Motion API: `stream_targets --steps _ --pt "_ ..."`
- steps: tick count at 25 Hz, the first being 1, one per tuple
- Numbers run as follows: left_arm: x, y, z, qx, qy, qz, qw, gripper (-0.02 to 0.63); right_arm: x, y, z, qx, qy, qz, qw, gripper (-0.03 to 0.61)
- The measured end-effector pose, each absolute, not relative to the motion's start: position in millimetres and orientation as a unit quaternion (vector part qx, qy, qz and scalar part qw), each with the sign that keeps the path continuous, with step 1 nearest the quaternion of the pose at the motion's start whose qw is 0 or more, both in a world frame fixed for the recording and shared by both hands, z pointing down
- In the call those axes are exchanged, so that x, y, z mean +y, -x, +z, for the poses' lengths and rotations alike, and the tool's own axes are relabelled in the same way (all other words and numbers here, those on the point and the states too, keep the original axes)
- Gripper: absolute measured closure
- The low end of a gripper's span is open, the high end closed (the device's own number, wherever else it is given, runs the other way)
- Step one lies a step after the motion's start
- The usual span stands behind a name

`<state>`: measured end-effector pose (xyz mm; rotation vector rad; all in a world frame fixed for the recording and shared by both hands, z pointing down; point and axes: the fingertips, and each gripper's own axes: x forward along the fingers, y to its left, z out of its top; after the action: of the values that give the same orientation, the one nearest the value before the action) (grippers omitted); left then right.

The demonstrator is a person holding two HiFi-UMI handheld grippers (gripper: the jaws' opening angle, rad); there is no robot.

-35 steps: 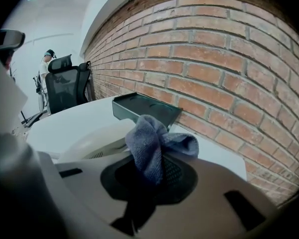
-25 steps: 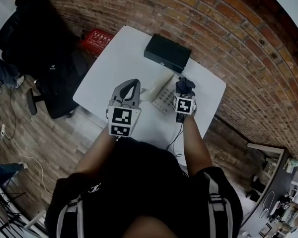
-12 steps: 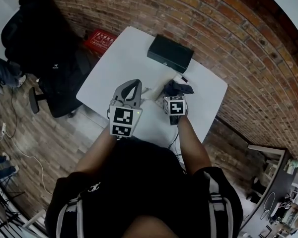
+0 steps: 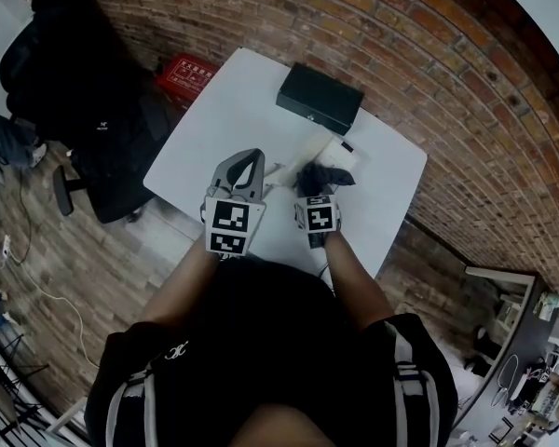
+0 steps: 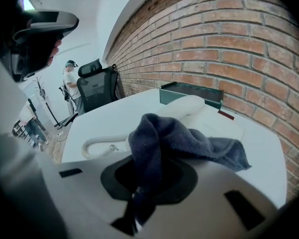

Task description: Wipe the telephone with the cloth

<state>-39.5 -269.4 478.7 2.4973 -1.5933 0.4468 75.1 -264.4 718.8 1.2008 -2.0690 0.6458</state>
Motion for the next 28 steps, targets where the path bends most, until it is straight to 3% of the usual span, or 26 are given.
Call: stream_targets --steps 10,28 --pt "-274 23 481 -0.511 -0.844 0.146 0.073 0.617 -228 -75 729 -0.798 -0.436 0.257 0.327 0.558" --pt "-276 18 488 -0.503 -0.847 0.151 0.076 0.617 -261 -183 715 -0.7 -0.589 0.303 0.267 0.558"
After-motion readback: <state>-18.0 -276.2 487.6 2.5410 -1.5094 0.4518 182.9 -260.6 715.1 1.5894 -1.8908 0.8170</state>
